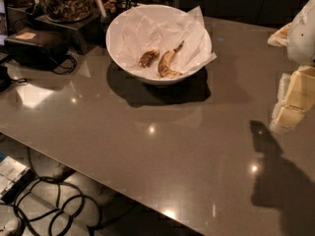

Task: Pick banana from white bowl

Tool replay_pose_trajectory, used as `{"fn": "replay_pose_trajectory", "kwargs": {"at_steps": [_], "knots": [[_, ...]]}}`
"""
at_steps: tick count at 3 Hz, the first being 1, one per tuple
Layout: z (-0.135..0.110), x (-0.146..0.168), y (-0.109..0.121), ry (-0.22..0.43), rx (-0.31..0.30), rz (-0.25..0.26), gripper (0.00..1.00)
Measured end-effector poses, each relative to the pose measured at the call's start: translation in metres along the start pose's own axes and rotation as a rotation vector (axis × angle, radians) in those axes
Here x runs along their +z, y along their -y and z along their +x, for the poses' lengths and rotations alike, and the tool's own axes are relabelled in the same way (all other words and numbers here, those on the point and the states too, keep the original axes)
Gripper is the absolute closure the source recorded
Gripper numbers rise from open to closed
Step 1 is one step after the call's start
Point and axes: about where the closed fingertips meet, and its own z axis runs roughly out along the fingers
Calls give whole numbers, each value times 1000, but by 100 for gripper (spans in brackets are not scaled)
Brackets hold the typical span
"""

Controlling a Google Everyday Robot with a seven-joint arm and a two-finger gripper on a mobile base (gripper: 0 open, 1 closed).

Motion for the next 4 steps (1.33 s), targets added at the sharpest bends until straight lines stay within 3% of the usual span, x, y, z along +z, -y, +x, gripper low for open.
{"fn": "replay_pose_trajectory", "kwargs": {"at_steps": [1, 2, 3, 4], "knots": [[0, 0, 0, 0, 0, 0, 0], [-1, 0, 6, -30, 55, 11, 0], [-7, 3, 25, -82, 188, 22, 0], [-29, 13, 39, -121, 250, -2, 0]]}}
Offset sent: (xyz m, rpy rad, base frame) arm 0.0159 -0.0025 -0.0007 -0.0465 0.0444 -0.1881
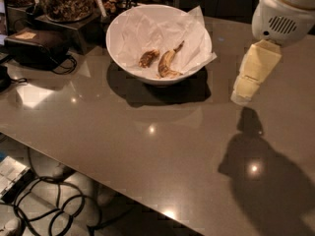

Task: Pick banana from white bowl

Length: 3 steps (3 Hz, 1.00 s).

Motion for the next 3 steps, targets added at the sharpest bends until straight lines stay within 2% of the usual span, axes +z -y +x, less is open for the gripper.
{"fn": "replay_pose_trajectory", "kwargs": {"at_steps": [1, 2, 3], "knots": [[-4, 0, 1, 16, 4, 11, 0], [-24, 6, 9, 56, 50, -16, 0], [-51, 14, 26, 53, 170, -34, 0]]}}
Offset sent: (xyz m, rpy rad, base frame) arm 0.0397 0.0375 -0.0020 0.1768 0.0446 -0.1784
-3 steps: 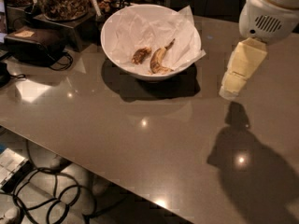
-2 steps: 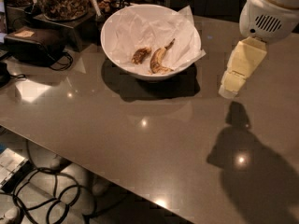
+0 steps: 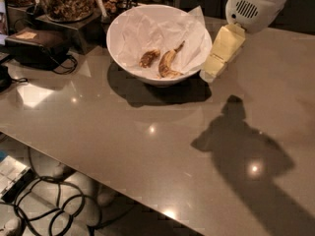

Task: Pick banana from white bowl

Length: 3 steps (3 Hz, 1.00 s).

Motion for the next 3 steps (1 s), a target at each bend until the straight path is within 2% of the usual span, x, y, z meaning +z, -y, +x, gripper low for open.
{"fn": "replay_pose_trajectory", "kwargs": {"at_steps": [1, 2, 3], "knots": [[-29, 11, 1, 23, 10, -61, 0], [-36, 11, 4, 50, 10, -45, 0], [-53, 10, 2, 105, 38, -54, 0]]}}
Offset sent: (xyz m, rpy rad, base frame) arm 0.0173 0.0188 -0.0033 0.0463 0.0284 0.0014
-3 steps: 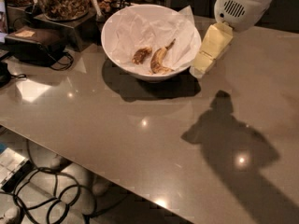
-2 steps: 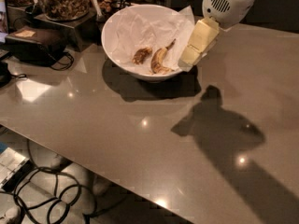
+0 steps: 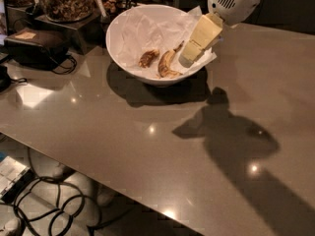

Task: Pick banana from white bowl

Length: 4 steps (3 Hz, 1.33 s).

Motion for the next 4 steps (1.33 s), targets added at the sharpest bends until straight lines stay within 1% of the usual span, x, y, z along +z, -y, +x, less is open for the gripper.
{"fn": "replay_pose_trajectory", "kwargs": {"at_steps": [1, 2, 3, 4], "knots": [[-13, 13, -7, -29, 15, -27, 0], [-20, 22, -8, -31, 20, -51, 0], [-25, 21, -4, -4, 25, -58, 0], [-39, 30, -38, 9, -22, -148, 0]]}}
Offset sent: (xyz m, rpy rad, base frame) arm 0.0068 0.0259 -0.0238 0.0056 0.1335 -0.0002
